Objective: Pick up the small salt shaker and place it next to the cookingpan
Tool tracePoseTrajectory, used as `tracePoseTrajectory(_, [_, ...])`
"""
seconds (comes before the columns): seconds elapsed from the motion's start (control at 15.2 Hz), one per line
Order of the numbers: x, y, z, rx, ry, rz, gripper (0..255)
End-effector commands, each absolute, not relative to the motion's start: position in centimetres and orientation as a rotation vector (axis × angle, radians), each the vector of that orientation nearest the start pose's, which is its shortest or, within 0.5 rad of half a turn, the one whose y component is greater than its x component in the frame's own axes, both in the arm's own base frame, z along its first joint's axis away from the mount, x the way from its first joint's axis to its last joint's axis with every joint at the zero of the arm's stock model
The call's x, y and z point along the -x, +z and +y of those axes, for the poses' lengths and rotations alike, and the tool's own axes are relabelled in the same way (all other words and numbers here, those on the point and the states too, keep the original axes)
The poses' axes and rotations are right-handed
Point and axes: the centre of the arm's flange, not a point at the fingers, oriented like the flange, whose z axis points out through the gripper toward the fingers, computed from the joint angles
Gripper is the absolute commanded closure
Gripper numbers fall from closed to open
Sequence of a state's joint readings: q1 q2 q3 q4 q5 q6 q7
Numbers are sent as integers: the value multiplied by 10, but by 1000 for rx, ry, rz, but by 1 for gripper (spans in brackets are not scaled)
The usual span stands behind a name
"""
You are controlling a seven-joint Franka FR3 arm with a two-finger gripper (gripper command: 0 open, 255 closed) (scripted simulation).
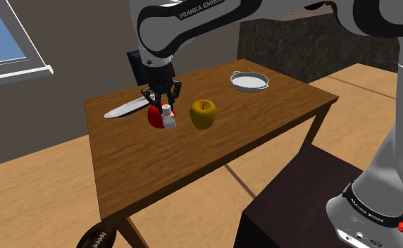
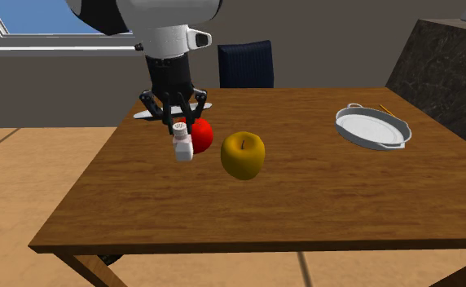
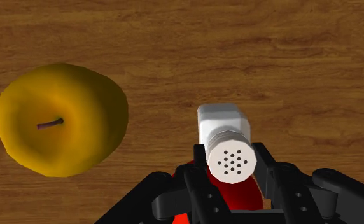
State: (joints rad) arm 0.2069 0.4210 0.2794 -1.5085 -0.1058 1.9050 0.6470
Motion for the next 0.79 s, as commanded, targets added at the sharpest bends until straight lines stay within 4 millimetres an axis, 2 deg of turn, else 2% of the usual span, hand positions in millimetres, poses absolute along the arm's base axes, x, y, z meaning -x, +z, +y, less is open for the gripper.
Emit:
tracePoseTrajectory(0.0, [-613, 442, 285, 3126, 22, 232, 255])
tracePoseTrajectory(0.73, [-613, 500, 285, 3126, 22, 232, 255])
